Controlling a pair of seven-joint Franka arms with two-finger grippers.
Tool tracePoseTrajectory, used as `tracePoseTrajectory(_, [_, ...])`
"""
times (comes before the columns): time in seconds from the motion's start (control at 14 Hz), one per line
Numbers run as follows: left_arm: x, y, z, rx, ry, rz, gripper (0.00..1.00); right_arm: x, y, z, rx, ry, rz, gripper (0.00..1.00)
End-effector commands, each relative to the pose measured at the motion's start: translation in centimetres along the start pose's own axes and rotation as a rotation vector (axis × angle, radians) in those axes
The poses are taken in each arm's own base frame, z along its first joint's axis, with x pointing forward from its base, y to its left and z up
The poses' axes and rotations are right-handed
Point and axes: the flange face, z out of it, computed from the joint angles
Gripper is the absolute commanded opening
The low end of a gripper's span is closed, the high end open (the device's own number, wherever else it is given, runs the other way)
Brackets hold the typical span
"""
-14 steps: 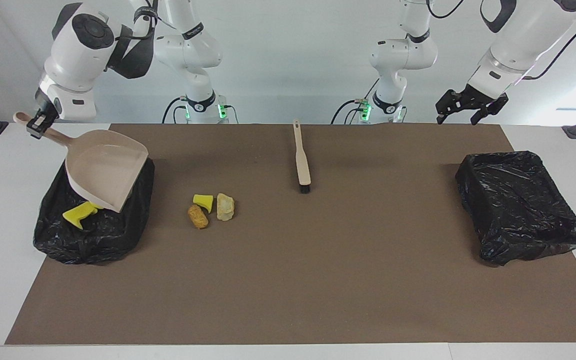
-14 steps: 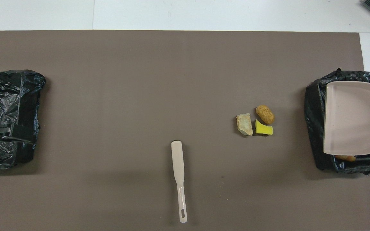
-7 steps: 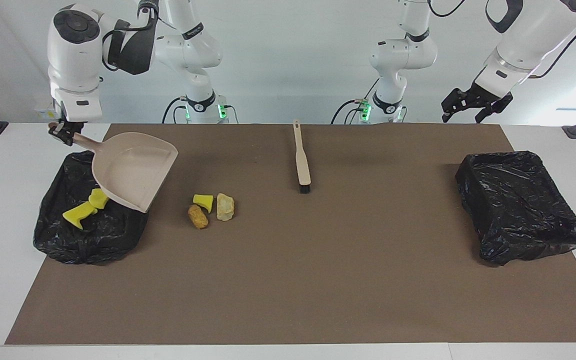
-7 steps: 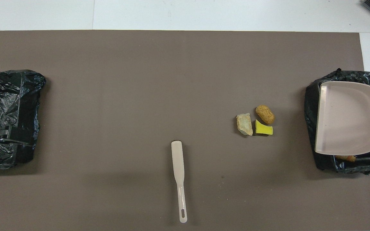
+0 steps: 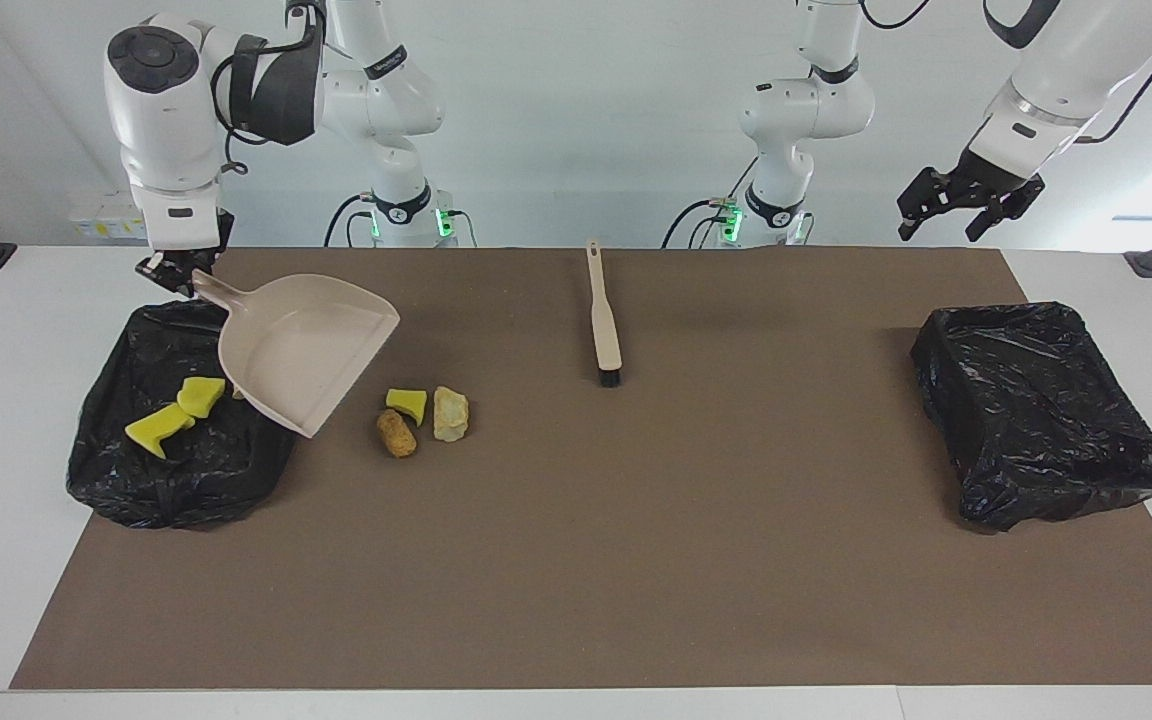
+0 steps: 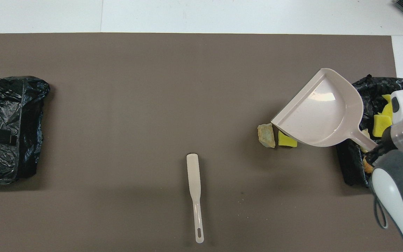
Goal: Sweep and dump trash in bin
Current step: 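Bring the empty dustpan back to the table center with the right gripper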
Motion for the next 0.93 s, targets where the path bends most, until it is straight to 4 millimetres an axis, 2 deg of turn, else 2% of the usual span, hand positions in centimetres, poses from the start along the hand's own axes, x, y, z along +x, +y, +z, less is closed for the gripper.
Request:
tracePoseTrajectory(0.0, [0.7, 0.2, -0.2, 0.017, 0.010, 0.013, 1.00, 1.8, -2.8, -1.0, 0.027, 0.014, 0.131, 0.00])
tracePoseTrajectory(0.21, [0.4, 0.1, -0.2, 0.014, 0.005, 0.013, 1.00, 3.3, -4.4, -1.5, 0.146, 0.085, 0.346, 0.00])
tracePoseTrajectory(0.29, [0.4, -0.1, -0.2, 0.014, 0.007, 0.011, 1.00, 5.1, -6.1, -2.0, 0.151, 0.087, 0.338, 0.00])
tracePoseTrajectory(0.57, [0.3, -0.7, -0.1, 0.017, 0.000, -0.009, 1.00, 12.6, -11.6, -1.5, 0.233, 0.049, 0.515, 0.00])
tracePoseTrajectory(0.72, [0.3, -0.7, -0.1, 0.017, 0.000, -0.009, 1.00, 17.2, -16.3, -0.6, 0.228, 0.003, 0.588, 0.00])
tracePoseTrajectory(0.86, [0.3, -0.7, -0.1, 0.017, 0.000, -0.009, 1.00, 20.4, -19.4, -0.1, 0.236, -0.021, 0.656, 0.00])
